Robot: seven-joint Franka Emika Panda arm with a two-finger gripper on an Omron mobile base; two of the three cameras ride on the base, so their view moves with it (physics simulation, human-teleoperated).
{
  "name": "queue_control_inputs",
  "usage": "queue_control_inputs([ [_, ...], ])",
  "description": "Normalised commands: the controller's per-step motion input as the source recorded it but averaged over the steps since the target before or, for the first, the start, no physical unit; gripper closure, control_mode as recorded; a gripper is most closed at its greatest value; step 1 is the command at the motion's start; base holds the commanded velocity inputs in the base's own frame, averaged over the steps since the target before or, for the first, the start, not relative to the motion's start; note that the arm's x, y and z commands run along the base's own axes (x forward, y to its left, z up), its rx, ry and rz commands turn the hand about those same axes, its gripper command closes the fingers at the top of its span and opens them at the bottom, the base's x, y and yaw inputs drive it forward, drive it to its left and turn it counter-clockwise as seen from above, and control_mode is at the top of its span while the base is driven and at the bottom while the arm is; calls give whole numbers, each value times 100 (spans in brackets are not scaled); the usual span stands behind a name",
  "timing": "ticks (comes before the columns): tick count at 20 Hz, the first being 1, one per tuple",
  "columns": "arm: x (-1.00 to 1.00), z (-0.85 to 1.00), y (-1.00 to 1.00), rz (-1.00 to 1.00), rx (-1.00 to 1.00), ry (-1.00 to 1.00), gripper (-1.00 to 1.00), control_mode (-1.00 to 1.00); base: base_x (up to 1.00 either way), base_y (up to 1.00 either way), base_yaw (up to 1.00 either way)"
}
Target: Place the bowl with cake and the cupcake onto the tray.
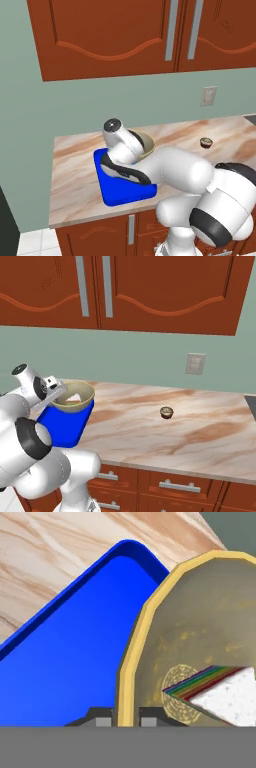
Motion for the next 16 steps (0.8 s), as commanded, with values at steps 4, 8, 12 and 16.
queue_control_inputs([
  [4,28,-14,27,9,1,2,100,-100,0,0,0],
  [8,16,-5,29,10,0,0,100,-100,0,0,0],
  [12,6,-2,31,8,0,5,100,-100,0,0,0],
  [16,1,-8,26,1,0,23,100,-100,0,0,0],
])
